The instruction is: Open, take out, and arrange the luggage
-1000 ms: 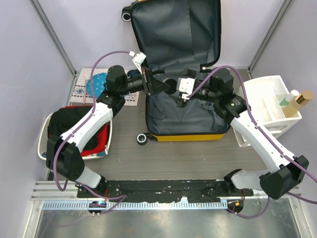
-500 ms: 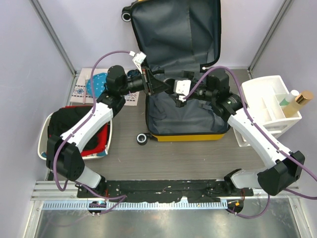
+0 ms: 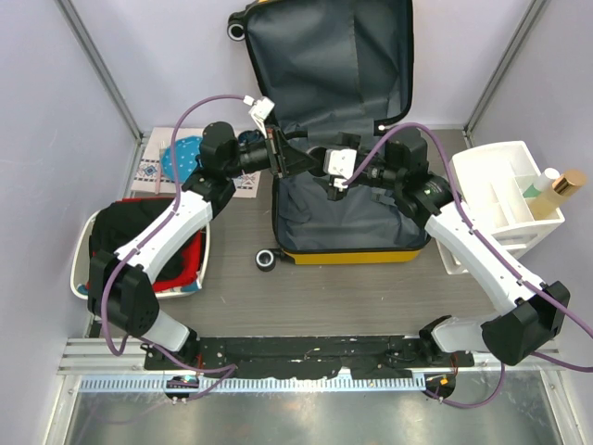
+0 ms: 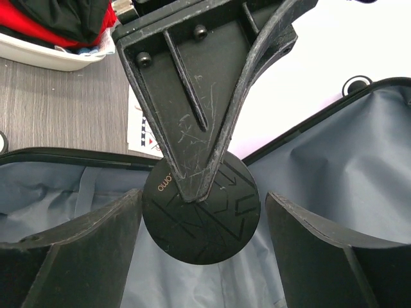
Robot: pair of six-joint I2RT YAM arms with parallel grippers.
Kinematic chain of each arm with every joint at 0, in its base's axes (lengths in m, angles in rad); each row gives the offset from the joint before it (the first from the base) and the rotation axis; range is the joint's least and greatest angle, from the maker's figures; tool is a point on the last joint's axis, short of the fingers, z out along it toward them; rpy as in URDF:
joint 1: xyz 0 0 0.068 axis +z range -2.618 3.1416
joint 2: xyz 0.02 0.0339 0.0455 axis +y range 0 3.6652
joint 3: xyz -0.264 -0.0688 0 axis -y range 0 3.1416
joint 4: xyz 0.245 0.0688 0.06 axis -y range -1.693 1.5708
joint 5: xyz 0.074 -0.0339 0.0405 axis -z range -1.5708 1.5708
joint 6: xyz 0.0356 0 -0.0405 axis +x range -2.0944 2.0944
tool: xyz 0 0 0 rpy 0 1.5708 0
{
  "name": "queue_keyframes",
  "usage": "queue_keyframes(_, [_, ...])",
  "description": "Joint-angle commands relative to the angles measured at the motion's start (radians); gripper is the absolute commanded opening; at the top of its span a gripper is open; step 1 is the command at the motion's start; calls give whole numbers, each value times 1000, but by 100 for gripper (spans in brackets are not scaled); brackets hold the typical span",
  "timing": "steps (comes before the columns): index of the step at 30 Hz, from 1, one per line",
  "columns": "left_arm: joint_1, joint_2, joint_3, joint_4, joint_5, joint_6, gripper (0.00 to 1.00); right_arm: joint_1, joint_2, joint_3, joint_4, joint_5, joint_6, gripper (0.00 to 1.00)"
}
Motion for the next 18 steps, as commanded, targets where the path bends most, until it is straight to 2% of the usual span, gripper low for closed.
queue_keyframes(1, [-5,0,51,45,16,-12,0,6,0,44,40,-23,10,81])
queue_keyframes(5, [-5,3,52,45,17,-12,0,6,1,46,31,-24,0,64])
queue_keyframes(7, [-5,3,52,47,17,-12,0,6,1,46,26,-19,0,60])
queue_keyframes(9, [-5,5,54,44,17,-10,16,6,3,54,26,-4,13,55])
queue_keyframes(10, [-5,3,54,35,3,-6,43,6,6,58,26,6,29,54])
queue_keyframes(11, [0,0,57,0,-7,2,66,4,8,73,21,21,56,52])
queue_keyframes(12, [5,2,60,-14,-7,13,86,1,8,83,8,39,70,51])
queue_keyframes(13, [14,0,60,-40,-15,16,99,-6,9,90,1,50,90,51])
queue_keyframes(18, [129,-9,23,-74,-29,28,100,-153,11,178,-132,98,275,49])
